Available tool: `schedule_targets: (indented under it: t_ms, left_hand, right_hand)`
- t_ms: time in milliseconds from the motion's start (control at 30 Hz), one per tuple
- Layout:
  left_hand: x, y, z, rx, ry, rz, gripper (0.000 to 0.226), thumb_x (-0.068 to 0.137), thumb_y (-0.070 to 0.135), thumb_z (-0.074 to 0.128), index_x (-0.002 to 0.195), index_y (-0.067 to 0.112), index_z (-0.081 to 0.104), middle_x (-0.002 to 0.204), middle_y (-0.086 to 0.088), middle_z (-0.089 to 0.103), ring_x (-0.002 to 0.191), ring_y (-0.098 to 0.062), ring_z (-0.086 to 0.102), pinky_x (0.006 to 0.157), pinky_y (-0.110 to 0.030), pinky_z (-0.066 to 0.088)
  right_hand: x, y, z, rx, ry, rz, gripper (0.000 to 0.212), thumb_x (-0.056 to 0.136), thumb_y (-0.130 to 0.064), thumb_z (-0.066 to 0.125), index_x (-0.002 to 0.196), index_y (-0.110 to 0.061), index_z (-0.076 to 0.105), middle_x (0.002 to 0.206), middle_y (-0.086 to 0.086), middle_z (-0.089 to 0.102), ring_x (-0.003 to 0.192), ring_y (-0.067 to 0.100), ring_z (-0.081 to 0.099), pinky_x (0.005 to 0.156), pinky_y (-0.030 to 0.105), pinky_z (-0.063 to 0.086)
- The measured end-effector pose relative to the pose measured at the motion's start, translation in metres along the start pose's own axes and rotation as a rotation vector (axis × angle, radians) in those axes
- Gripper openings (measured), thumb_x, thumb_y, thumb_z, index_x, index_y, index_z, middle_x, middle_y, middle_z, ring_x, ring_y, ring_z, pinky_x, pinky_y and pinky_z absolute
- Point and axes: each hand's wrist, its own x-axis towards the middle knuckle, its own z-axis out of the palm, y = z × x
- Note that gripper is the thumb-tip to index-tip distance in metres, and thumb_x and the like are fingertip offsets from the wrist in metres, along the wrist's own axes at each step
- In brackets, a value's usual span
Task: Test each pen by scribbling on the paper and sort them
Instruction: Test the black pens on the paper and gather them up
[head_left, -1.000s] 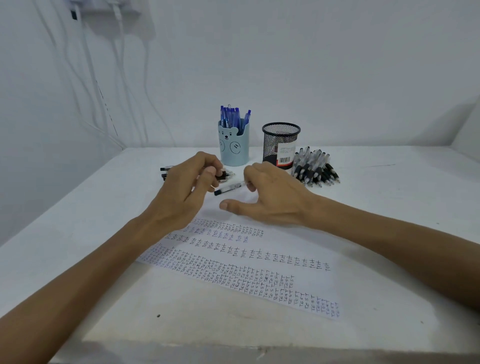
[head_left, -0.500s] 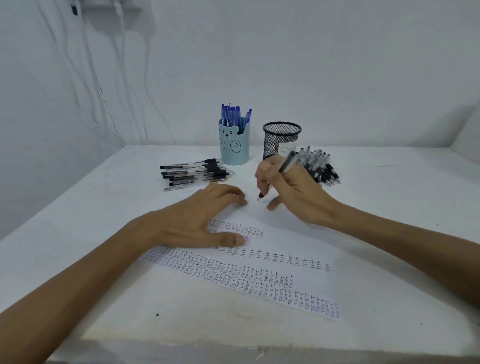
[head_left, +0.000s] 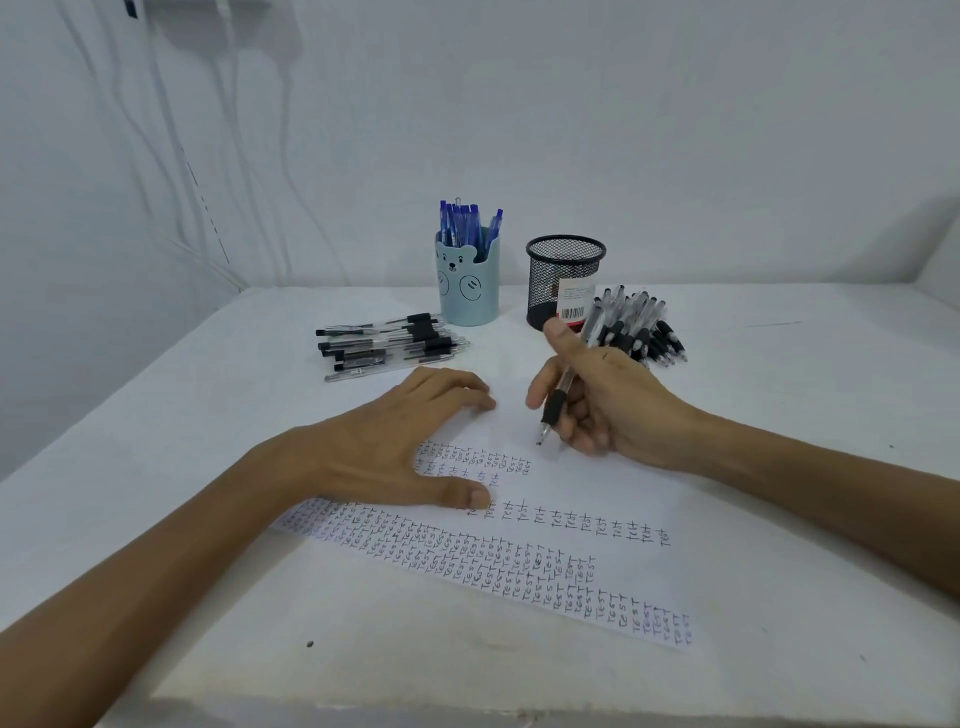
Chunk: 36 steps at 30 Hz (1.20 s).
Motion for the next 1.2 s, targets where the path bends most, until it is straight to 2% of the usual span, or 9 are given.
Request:
schedule_targets:
  t_ms: [67,133,200,267,433,533,600,933,1200]
  left_hand:
    - [0.000,-0.001,0.000,-0.002,0.004,0.005,0.092,0.079,0.085,0.059,0.154,0.043,0.026,0.156,0.028,0.017,0.148,0.006,0.012,0.124,-0.032,0.024]
    - [0.000,0.000,0.000,-0.004,0.006,0.005,0.092,0.079,0.085,0.059,0.154,0.042,0.027,0.156,0.029,0.018,0.148,0.008,0.011,0.124,-0.031,0.023]
    - [0.000,0.000,0.001,-0.006,0.009,0.007,0.091,0.080,0.084,0.060,0.154,0.042,0.027,0.157,0.028,0.018,0.148,0.007,0.011,0.124,-0.031,0.023]
    - [0.000,-0.001,0.001,-0.009,0.010,0.005,0.091,0.080,0.083,0.061,0.154,0.042,0.027,0.157,0.029,0.018,0.149,0.007,0.010,0.124,-0.031,0.023]
    - [0.001,-0.002,0.000,0.001,-0.008,0.004,0.091,0.079,0.086,0.058,0.154,0.045,0.025,0.157,0.030,0.017,0.149,0.007,0.011,0.124,-0.033,0.024]
    - [0.001,-0.001,0.000,-0.001,-0.010,0.004,0.091,0.080,0.085,0.059,0.154,0.046,0.024,0.157,0.030,0.016,0.149,0.007,0.012,0.124,-0.034,0.025]
    - [0.001,-0.001,0.000,0.000,-0.012,0.004,0.091,0.080,0.086,0.059,0.153,0.046,0.024,0.157,0.031,0.016,0.149,0.006,0.012,0.124,-0.035,0.025]
    - [0.000,0.000,-0.001,-0.001,-0.019,-0.004,0.091,0.079,0.085,0.059,0.153,0.046,0.024,0.157,0.031,0.015,0.149,0.007,0.011,0.124,-0.034,0.025]
    - [0.000,0.001,-0.002,-0.004,-0.022,-0.007,0.092,0.079,0.085,0.058,0.154,0.044,0.025,0.157,0.030,0.016,0.149,0.006,0.010,0.125,-0.035,0.023]
  right_hand:
    - [0.002,0.001,-0.005,0.011,-0.071,-0.013,0.036,0.091,-0.041,0.066,0.073,-0.009,0.069,0.063,0.012,0.065,0.044,0.017,0.059,0.036,0.019,0.036]
    - [0.003,0.003,-0.008,-0.072,-0.140,-0.024,0.029,0.085,-0.030,0.077,0.081,-0.004,0.066,0.074,0.020,0.067,0.053,0.026,0.060,0.038,0.023,0.034]
    - [0.002,0.004,-0.008,-0.137,-0.172,-0.039,0.028,0.091,-0.025,0.074,0.090,0.001,0.063,0.079,0.028,0.067,0.054,0.030,0.053,0.037,0.025,0.030]
    - [-0.001,0.004,-0.005,-0.139,-0.167,-0.054,0.015,0.098,-0.015,0.065,0.095,-0.001,0.063,0.078,0.023,0.070,0.051,0.023,0.055,0.037,0.023,0.029]
    - [-0.006,0.010,0.000,-0.198,-0.113,-0.130,0.016,0.094,0.006,0.060,0.084,-0.005,0.066,0.069,0.017,0.069,0.051,0.018,0.056,0.046,0.022,0.043]
    - [-0.007,0.011,0.000,-0.249,-0.095,-0.158,0.020,0.090,0.009,0.062,0.079,-0.007,0.066,0.064,0.012,0.069,0.055,0.023,0.058,0.046,0.024,0.042]
    - [-0.009,0.010,0.000,-0.279,-0.101,-0.162,0.018,0.090,0.009,0.063,0.078,-0.004,0.065,0.062,0.007,0.069,0.054,0.018,0.058,0.047,0.021,0.041]
    - [-0.010,0.009,0.002,-0.296,-0.125,-0.183,0.021,0.089,0.010,0.064,0.076,-0.007,0.066,0.064,0.010,0.068,0.057,0.017,0.060,0.053,0.022,0.045]
    - [-0.009,0.009,0.002,-0.309,-0.112,-0.165,0.015,0.090,0.011,0.063,0.078,0.002,0.063,0.062,0.002,0.067,0.055,0.011,0.060,0.053,0.016,0.045]
